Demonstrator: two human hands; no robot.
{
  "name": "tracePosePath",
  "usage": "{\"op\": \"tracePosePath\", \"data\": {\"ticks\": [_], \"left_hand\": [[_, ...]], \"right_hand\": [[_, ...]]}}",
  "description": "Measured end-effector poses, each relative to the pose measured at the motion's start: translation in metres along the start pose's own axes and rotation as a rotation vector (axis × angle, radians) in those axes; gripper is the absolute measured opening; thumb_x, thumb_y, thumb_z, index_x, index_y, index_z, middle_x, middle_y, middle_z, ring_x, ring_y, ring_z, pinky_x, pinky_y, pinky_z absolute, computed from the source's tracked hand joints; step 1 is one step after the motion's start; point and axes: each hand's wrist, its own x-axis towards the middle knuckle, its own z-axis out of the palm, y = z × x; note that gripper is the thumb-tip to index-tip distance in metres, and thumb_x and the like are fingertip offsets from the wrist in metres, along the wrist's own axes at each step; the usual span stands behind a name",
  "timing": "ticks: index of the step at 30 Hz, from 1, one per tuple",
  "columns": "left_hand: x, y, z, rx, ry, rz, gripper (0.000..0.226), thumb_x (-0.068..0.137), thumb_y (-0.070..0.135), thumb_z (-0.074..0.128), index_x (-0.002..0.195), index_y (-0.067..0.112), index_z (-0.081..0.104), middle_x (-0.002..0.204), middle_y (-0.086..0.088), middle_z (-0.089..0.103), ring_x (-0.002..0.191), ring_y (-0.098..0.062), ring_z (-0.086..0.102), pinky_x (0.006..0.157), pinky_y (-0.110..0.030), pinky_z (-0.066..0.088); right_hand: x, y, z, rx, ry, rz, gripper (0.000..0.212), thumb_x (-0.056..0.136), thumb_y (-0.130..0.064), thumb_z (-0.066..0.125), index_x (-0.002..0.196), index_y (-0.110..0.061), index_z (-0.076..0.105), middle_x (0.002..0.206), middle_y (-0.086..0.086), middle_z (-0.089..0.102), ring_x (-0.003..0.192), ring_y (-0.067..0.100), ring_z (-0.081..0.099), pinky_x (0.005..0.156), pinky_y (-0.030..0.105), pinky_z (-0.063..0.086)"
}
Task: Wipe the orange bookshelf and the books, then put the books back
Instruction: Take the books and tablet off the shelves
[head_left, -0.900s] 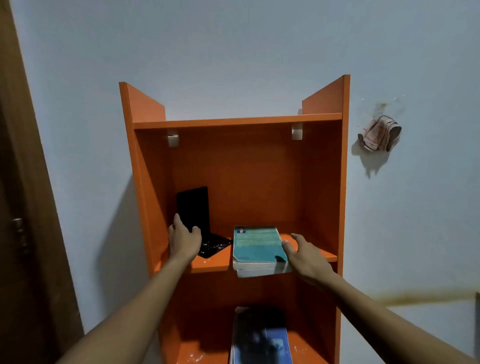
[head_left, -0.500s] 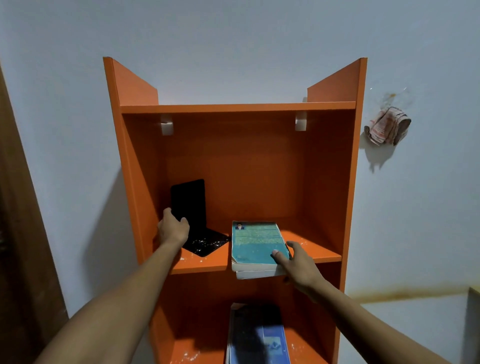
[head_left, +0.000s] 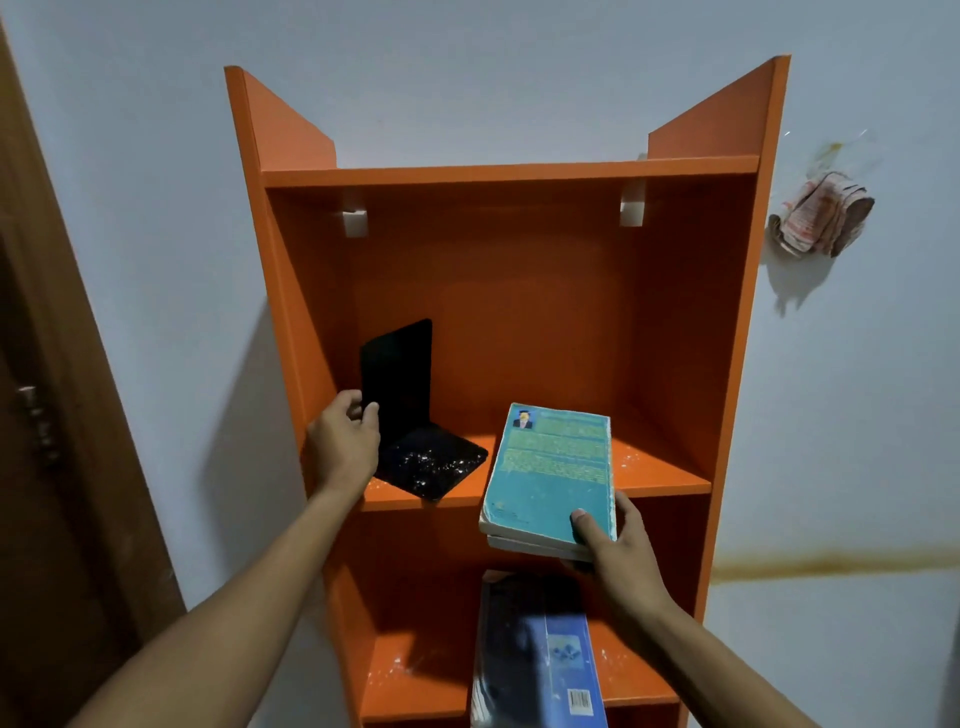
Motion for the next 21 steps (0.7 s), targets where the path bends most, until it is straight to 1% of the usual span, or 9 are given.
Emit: {"op": "tracePosePath", "data": {"ticks": [3, 6, 8, 11, 13, 15, 17, 19, 21], "left_hand": [[-0.011, 0.003, -0.021, -0.075, 0.053, 0.050, 0.015, 0.093, 0.017, 0.068, 0.104, 0.009, 0.073, 0.089, -0.003, 0.072, 0.081, -0.014, 0.065, 0.076, -0.027, 0.050], [-0.029, 0.004, -0.043, -0.090, 0.093, 0.098, 0.014, 0.092, 0.019, 0.069, 0.101, 0.008, 0.073, 0.085, 0.001, 0.069, 0.077, -0.013, 0.063, 0.080, -0.032, 0.053], [-0.043, 0.005, -0.058, -0.102, 0.082, 0.107, 0.017, 0.093, 0.019, 0.069, 0.104, 0.007, 0.072, 0.087, 0.002, 0.067, 0.079, -0.013, 0.062, 0.078, -0.026, 0.052], [-0.067, -0.004, -0.080, -0.096, 0.054, 0.096, 0.024, 0.093, 0.019, 0.069, 0.111, 0.005, 0.071, 0.092, -0.001, 0.068, 0.083, -0.014, 0.063, 0.071, -0.002, 0.046], [-0.084, -0.017, -0.092, -0.087, 0.034, 0.055, 0.026, 0.093, 0.021, 0.068, 0.114, 0.005, 0.070, 0.096, -0.005, 0.070, 0.081, -0.011, 0.063, 0.070, 0.000, 0.045], [-0.102, -0.027, -0.104, -0.083, 0.025, -0.001, 0.026, 0.093, 0.022, 0.068, 0.114, 0.006, 0.069, 0.096, -0.009, 0.070, 0.074, -0.002, 0.062, 0.068, 0.000, 0.046], [-0.120, -0.033, -0.116, -0.077, 0.028, -0.038, 0.028, 0.093, 0.018, 0.068, 0.116, 0.004, 0.068, 0.095, -0.007, 0.067, 0.072, 0.002, 0.062, 0.067, 0.002, 0.045], [-0.140, -0.039, -0.129, -0.069, 0.023, -0.072, 0.030, 0.092, 0.014, 0.068, 0.118, 0.001, 0.067, 0.094, -0.006, 0.064, 0.076, -0.007, 0.060, 0.066, 0.002, 0.045], [-0.157, -0.049, -0.138, -0.041, 0.009, -0.117, 0.029, 0.092, 0.016, 0.068, 0.118, 0.003, 0.067, 0.095, -0.006, 0.065, 0.081, -0.017, 0.061, 0.066, -0.005, 0.050]], "right_hand": [[-0.004, -0.001, 0.006, 0.049, 0.013, 0.033, 0.044, 0.097, -0.010, 0.055, 0.138, -0.019, 0.043, 0.117, 0.004, 0.065, 0.102, 0.019, 0.067, 0.067, 0.029, 0.057], [-0.007, -0.001, 0.005, 0.081, 0.020, 0.052, 0.041, 0.096, -0.007, 0.054, 0.134, -0.017, 0.046, 0.118, 0.007, 0.065, 0.101, 0.020, 0.068, 0.063, 0.026, 0.056], [-0.012, 0.001, 0.003, 0.124, 0.003, 0.063, 0.043, 0.095, -0.005, 0.055, 0.135, -0.018, 0.043, 0.119, 0.007, 0.064, 0.104, 0.022, 0.068, 0.065, 0.029, 0.058], [-0.023, 0.010, 0.001, 0.193, -0.001, 0.091, 0.045, 0.095, -0.007, 0.059, 0.135, -0.021, 0.043, 0.120, 0.008, 0.065, 0.104, 0.026, 0.069, 0.068, 0.036, 0.060], [-0.031, 0.018, 0.002, 0.208, 0.023, 0.087, 0.039, 0.096, -0.014, 0.063, 0.133, -0.018, 0.048, 0.120, 0.008, 0.068, 0.101, 0.025, 0.072, 0.067, 0.037, 0.061], [-0.041, 0.027, 0.003, 0.197, 0.052, 0.060, 0.036, 0.097, -0.017, 0.064, 0.131, -0.018, 0.053, 0.118, 0.008, 0.070, 0.098, 0.023, 0.073, 0.068, 0.036, 0.061], [-0.055, 0.038, 0.002, 0.171, 0.058, 0.026, 0.035, 0.097, -0.017, 0.064, 0.130, -0.019, 0.055, 0.117, 0.004, 0.071, 0.096, 0.018, 0.074, 0.069, 0.034, 0.062], [-0.071, 0.047, -0.003, 0.136, 0.029, 0.002, 0.037, 0.097, -0.017, 0.063, 0.133, -0.019, 0.054, 0.118, 0.002, 0.070, 0.098, 0.015, 0.073, 0.070, 0.030, 0.062], [-0.086, 0.054, -0.009, 0.097, -0.022, -0.021, 0.039, 0.097, -0.015, 0.062, 0.135, -0.019, 0.052, 0.119, 0.001, 0.069, 0.100, 0.013, 0.072, 0.069, 0.023, 0.060]]}}
